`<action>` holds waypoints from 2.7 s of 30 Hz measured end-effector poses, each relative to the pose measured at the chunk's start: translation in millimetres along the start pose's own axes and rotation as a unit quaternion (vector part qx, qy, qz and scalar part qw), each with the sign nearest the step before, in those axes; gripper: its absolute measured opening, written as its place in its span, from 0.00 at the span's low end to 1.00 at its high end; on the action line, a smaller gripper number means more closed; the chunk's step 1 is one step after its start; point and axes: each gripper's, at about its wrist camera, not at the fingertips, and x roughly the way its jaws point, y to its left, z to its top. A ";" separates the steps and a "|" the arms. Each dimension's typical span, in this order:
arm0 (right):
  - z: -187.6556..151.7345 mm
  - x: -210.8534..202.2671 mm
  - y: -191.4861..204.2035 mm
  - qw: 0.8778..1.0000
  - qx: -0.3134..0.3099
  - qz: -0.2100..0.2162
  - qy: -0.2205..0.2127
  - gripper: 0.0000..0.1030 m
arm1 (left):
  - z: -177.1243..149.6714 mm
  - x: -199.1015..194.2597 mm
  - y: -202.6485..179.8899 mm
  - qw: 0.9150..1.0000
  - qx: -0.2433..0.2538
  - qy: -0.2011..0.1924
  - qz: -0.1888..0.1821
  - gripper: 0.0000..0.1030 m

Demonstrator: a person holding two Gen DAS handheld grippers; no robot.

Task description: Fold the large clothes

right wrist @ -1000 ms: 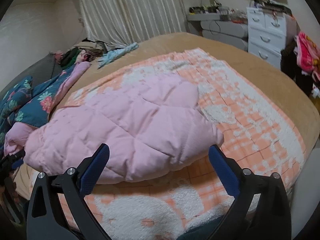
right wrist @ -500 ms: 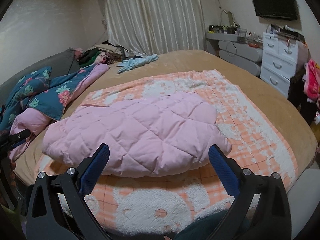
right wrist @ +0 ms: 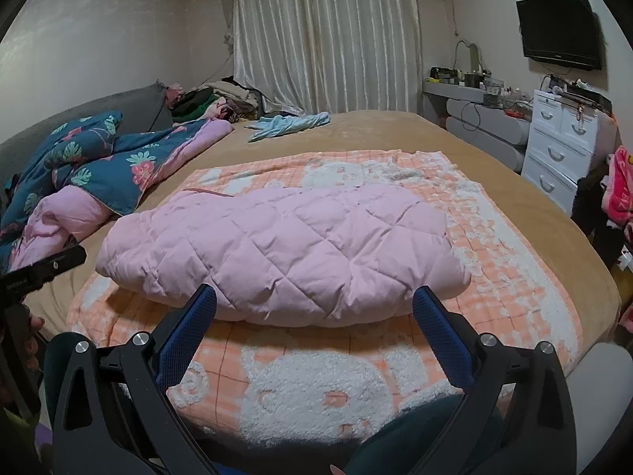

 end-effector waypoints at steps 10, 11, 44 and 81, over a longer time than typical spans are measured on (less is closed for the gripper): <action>-16.1 12.1 9.7 1.000 0.001 0.007 0.022 0.96 | -20.2 11.8 -11.0 0.999 0.018 0.025 -0.009 0.91; -16.0 13.2 11.3 1.000 0.000 0.010 0.023 0.96 | -20.7 11.6 -11.2 0.999 0.018 0.025 -0.010 0.91; -15.1 13.1 21.6 1.000 -0.010 0.019 0.023 0.96 | -18.5 7.3 -9.1 1.000 0.023 0.018 -0.001 0.91; -15.3 12.8 21.3 1.000 -0.010 0.018 0.023 0.96 | -17.7 4.8 -9.7 0.999 0.026 0.023 0.011 0.91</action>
